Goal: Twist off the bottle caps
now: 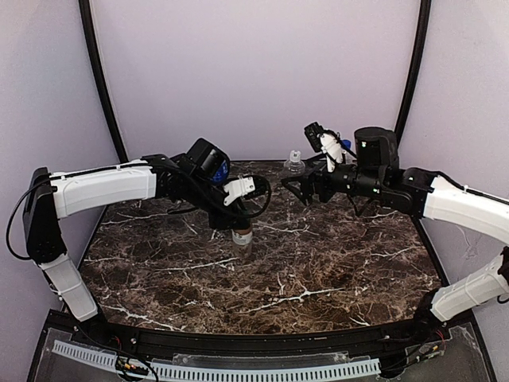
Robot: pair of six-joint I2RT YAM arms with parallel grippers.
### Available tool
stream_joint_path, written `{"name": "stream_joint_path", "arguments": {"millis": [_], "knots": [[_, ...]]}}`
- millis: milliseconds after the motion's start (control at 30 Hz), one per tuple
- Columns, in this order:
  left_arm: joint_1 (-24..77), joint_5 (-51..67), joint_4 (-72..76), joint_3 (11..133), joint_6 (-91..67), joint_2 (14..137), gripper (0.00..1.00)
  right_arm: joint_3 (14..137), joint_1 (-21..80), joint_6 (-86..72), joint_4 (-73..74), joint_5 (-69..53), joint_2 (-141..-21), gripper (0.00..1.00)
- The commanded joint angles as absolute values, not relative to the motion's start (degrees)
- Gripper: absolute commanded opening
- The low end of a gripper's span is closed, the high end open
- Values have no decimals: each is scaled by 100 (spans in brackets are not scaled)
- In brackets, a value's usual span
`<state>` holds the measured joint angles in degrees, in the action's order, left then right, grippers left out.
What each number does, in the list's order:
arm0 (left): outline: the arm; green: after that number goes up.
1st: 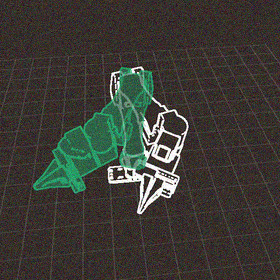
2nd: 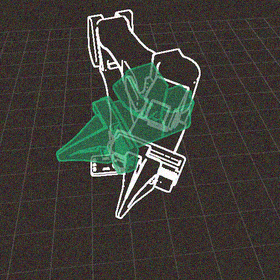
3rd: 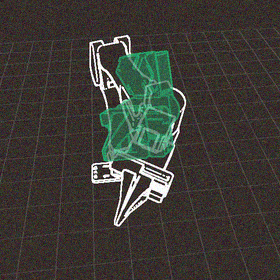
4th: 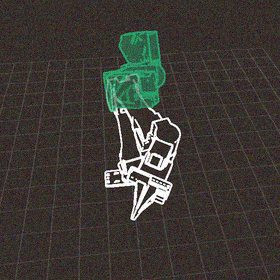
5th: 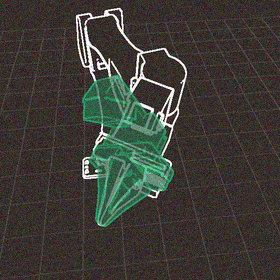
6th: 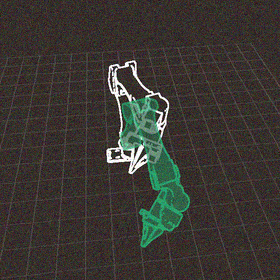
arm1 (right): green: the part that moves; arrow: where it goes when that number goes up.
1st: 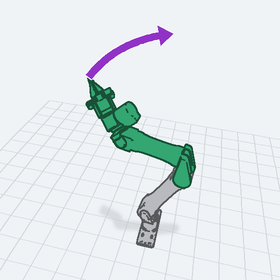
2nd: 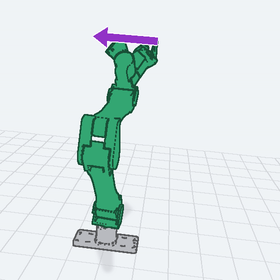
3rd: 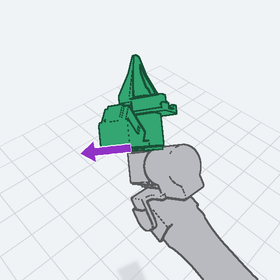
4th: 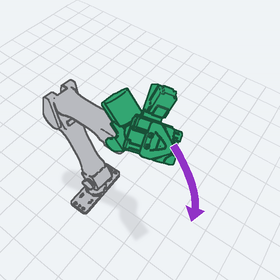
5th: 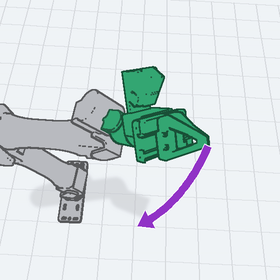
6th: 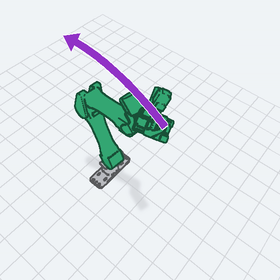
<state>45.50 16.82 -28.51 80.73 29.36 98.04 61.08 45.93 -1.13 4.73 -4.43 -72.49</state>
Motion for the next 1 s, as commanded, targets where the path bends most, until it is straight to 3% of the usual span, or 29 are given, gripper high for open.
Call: {"name": "stream_joint_path", "arguments": {"millis": [0,67,200,400,467,633,733,967], "knots": [[4570,1814,-2638,7804,2699,9845,1,6168,4658,-144,437,-346,-7239,99],[4570,1810,-2632,7831,2618,9859,9,6209,4658,-169,496,-291,-7241,99],[4570,1845,-2799,8068,2481,9863,61,6380,4661,-272,772,-137,-7269,98],[4560,1937,-3217,8413,2520,9812,93,6550,4659,-404,967,-175,-7274,99],[4561,1964,-3360,8520,2506,9764,98,6595,4658,-498,931,-176,-7256,98],[4492,1788,-4009,8921,2480,9444,99,6486,4549,-1260,366,-917,-7115,99],[4219,1810,-4333,8934,2246,9136,99,6242,4465,-1378,-536,-2005,-6987,99],[3232,1957,-4355,8017,1744,7617,99,5333,4317,-2068,-3207,-3050,-6912,99]]}}
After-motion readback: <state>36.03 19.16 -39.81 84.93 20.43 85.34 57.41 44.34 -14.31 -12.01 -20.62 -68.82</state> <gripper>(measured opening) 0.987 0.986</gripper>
